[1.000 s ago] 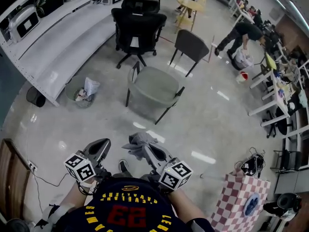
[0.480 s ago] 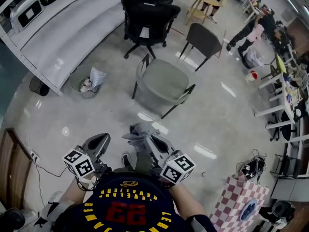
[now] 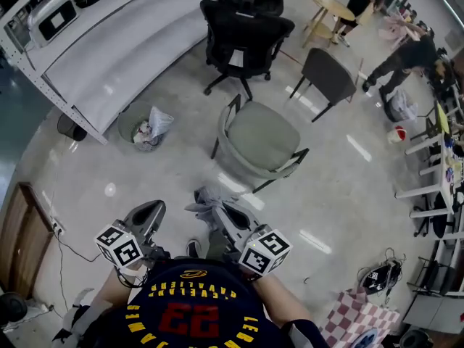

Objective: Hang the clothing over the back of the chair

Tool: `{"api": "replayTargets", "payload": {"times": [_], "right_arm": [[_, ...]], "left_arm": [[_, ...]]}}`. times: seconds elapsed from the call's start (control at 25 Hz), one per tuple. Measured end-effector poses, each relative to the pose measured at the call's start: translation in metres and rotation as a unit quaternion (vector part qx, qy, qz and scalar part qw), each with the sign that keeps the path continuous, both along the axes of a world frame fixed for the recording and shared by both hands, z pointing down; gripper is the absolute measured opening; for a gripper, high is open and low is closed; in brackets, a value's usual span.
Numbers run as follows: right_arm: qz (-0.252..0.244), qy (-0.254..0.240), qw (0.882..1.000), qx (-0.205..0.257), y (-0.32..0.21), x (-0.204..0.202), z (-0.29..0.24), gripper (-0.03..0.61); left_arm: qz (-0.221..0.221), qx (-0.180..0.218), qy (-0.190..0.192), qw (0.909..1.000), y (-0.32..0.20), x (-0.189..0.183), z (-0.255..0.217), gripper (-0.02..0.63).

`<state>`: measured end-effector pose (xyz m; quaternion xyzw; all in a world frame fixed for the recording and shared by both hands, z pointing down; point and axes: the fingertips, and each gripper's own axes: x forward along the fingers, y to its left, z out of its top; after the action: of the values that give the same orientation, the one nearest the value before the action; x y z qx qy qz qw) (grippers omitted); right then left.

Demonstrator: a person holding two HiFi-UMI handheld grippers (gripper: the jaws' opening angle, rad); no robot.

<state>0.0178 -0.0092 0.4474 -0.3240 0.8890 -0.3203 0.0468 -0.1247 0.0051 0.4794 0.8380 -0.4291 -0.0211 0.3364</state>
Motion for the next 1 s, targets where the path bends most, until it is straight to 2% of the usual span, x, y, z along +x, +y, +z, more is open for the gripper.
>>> {"api": "replayTargets", "payload": {"times": [0.4,0.64,0.84,1.0], "right_arm": [[-0.04,-0.01,0.999,0.005,-0.103,0.007,0.001,0.028],[-0.051,-0.022,0.998,0.007,-0.156,0.017,-0.006,0.028],[-0.05,-0.026,0.998,0.006,-0.193,0.03,-0.004,0.028],[-0.03,-0.028,0.999,0.001,-0.224,0.05,-0.001,0.028]], "left_arm": [[-0.034,-0.001,-0.005,0.9994,-0.084,0.017,-0.002,0.003],[-0.058,-0.002,-0.008,0.9983,-0.118,0.025,-0.005,0.003],[-0.076,0.001,-0.011,0.997,-0.139,0.03,-0.007,0.003],[-0.088,0.0,-0.012,0.9961,-0.149,0.031,-0.007,0.003]]}}
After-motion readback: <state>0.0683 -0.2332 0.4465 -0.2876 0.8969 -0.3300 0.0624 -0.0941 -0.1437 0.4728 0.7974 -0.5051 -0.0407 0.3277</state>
